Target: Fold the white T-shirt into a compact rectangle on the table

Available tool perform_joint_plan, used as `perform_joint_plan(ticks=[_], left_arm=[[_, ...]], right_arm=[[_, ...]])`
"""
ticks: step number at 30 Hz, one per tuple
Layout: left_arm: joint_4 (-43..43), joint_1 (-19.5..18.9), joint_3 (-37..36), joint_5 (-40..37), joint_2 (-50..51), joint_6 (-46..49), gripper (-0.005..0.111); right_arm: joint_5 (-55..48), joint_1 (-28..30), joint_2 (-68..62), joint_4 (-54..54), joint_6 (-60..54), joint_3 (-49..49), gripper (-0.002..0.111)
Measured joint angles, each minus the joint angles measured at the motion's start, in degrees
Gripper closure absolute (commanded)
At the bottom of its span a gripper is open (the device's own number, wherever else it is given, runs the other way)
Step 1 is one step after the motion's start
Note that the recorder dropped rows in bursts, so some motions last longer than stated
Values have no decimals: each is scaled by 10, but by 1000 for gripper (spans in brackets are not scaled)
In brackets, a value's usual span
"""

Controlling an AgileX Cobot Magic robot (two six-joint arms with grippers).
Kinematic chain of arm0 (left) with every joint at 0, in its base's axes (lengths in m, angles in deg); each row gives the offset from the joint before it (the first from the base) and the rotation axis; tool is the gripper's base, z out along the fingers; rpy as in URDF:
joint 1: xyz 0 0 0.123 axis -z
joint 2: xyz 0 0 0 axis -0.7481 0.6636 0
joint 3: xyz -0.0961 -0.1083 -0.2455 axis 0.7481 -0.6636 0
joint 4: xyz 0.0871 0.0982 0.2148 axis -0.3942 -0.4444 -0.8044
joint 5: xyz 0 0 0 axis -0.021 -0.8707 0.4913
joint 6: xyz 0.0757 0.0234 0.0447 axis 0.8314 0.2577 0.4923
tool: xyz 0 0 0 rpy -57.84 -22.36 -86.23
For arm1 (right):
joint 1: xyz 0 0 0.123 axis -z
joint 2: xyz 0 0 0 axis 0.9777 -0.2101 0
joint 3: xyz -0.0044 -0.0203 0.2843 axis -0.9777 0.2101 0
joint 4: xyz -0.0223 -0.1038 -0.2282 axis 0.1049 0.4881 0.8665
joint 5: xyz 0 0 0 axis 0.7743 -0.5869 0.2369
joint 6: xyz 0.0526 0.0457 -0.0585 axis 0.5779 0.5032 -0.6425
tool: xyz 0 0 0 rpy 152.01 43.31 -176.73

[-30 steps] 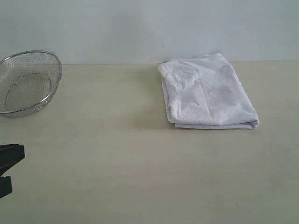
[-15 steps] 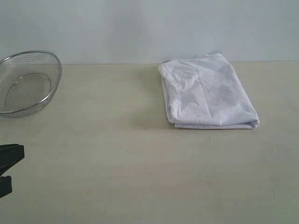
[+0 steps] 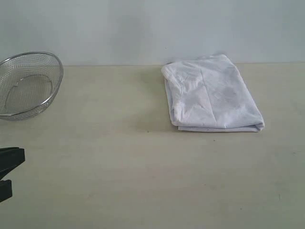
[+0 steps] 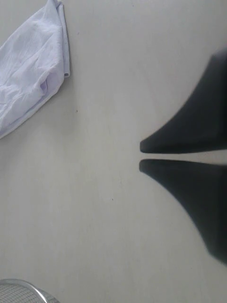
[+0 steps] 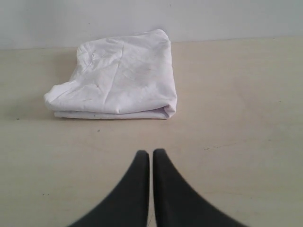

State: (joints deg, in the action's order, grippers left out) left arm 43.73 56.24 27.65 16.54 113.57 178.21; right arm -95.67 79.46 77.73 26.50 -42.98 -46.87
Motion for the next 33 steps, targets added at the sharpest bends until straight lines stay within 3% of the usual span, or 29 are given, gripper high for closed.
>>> perform_joint_plan(ticks=[12,22,28,30,33], left_arm=[[0,-5,0,4,-28,16,102],[0,-85,0,21,-288,54,102],[1,-99,0,25,-400,44,102],[1,-99,0,26,-402,-28,102],[2,-99,-1,6,-402,-310,102]], right_arm=[[0,0,0,0,1,0,109],[0,0,0,0,1,0,109],[0,0,0,0,1,0,109],[0,0,0,0,1,0,109],[0,0,0,0,1,0,109]])
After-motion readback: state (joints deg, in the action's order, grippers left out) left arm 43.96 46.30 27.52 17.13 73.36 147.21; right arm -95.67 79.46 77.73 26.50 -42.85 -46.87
